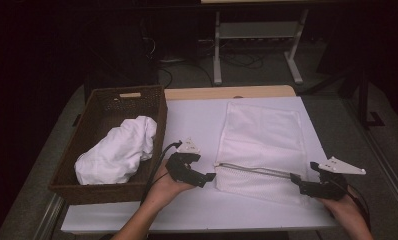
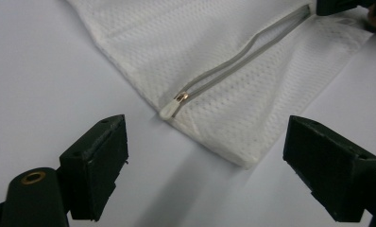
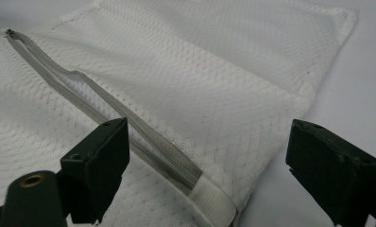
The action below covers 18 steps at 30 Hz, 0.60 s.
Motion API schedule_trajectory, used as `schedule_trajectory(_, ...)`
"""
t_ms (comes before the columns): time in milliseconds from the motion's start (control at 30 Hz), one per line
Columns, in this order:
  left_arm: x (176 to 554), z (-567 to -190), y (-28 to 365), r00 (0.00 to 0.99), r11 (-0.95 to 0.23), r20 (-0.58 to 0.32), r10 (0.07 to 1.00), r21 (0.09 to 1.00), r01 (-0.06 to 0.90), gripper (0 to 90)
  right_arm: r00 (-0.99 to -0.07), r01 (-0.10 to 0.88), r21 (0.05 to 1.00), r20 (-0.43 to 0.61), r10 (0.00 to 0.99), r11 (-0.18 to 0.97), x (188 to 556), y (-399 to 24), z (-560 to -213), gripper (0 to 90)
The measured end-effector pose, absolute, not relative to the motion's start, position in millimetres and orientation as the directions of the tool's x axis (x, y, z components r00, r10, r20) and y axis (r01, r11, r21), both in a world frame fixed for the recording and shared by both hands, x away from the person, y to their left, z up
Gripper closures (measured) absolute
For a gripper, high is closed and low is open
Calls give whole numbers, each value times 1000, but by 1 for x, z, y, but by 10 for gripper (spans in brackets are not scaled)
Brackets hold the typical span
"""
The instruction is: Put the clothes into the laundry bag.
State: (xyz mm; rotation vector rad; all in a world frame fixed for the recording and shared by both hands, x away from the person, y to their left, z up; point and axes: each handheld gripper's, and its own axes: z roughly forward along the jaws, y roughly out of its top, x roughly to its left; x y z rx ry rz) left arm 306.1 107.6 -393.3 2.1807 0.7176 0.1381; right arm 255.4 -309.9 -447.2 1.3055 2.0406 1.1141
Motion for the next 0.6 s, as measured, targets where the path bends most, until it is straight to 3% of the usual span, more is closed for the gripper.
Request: schedule_trajectory(600, 316, -355, 113, 845, -481, -136, 517, 771, 418, 138, -443, 500, 840, 38, 895, 212, 254, -309, -445, 138)
